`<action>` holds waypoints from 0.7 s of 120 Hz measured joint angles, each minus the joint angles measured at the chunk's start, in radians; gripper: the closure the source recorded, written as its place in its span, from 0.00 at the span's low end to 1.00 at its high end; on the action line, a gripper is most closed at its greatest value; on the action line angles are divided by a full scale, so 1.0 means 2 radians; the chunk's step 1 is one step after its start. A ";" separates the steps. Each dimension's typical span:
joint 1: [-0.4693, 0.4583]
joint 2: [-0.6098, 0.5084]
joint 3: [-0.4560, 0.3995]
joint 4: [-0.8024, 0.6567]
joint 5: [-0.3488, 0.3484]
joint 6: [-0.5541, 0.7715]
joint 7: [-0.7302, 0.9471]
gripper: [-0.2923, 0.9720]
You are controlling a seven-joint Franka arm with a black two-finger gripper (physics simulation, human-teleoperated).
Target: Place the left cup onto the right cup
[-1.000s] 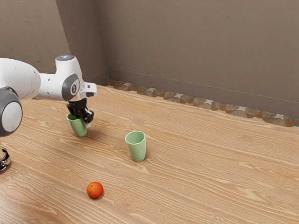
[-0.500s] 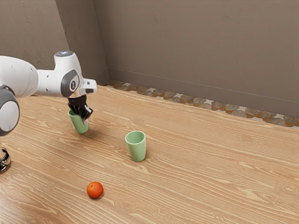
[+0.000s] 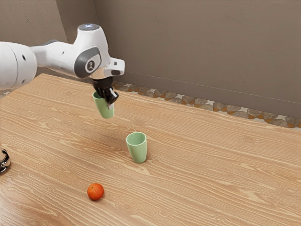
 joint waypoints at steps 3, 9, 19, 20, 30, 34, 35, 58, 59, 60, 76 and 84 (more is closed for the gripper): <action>0.000 -0.001 -0.007 0.000 0.004 -0.003 -0.006 0.84; 0.000 -0.002 -0.021 0.000 0.010 -0.007 -0.018 0.85; 0.000 -0.006 -0.042 0.000 0.019 -0.013 -0.039 0.85; 0.000 -0.007 -0.044 0.000 0.020 -0.014 -0.041 0.85; 0.000 -0.013 -0.067 0.000 0.032 -0.018 -0.064 0.84; 0.000 -0.016 -0.076 0.000 0.037 -0.020 -0.073 0.84; 0.000 -0.017 -0.078 0.000 0.038 -0.021 -0.075 0.85; 0.000 -0.028 -0.107 -0.014 0.048 -0.036 -0.131 0.85; 0.000 -0.028 -0.107 -0.015 0.049 -0.037 -0.133 0.85; 0.000 -0.029 -0.108 -0.016 0.049 -0.037 -0.135 0.85; 0.000 -0.031 -0.128 -0.021 0.051 -0.043 -0.173 0.84; 0.000 -0.031 -0.139 -0.021 0.056 -0.045 -0.192 0.84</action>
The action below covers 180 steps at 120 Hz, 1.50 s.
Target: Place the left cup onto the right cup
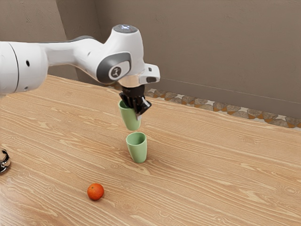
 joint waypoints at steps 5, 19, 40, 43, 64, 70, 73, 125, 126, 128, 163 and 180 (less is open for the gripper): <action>0.000 0.001 -0.006 0.000 0.003 -0.001 -0.012 0.84; 0.000 0.008 -0.012 0.000 0.009 -0.002 -0.042 0.84; 0.001 0.025 -0.013 0.000 0.020 0.001 -0.079 0.84; 0.001 0.027 -0.013 0.000 0.022 0.001 -0.084 0.84; 0.001 0.033 -0.013 0.000 0.028 0.004 -0.112 0.84; 0.001 0.034 -0.013 0.000 0.029 0.004 -0.119 0.84; 0.001 0.035 -0.013 0.000 0.029 0.004 -0.123 0.84; 0.001 0.047 -0.018 -0.017 0.046 0.025 -0.179 0.85; 0.001 0.048 -0.018 -0.017 0.046 0.025 -0.179 0.85; 0.001 0.049 -0.018 -0.017 0.047 0.026 -0.181 0.85; 0.001 0.058 -0.018 -0.017 0.048 0.036 -0.200 0.53; 0.001 0.033 -0.019 -0.017 0.046 0.029 -0.205 0.38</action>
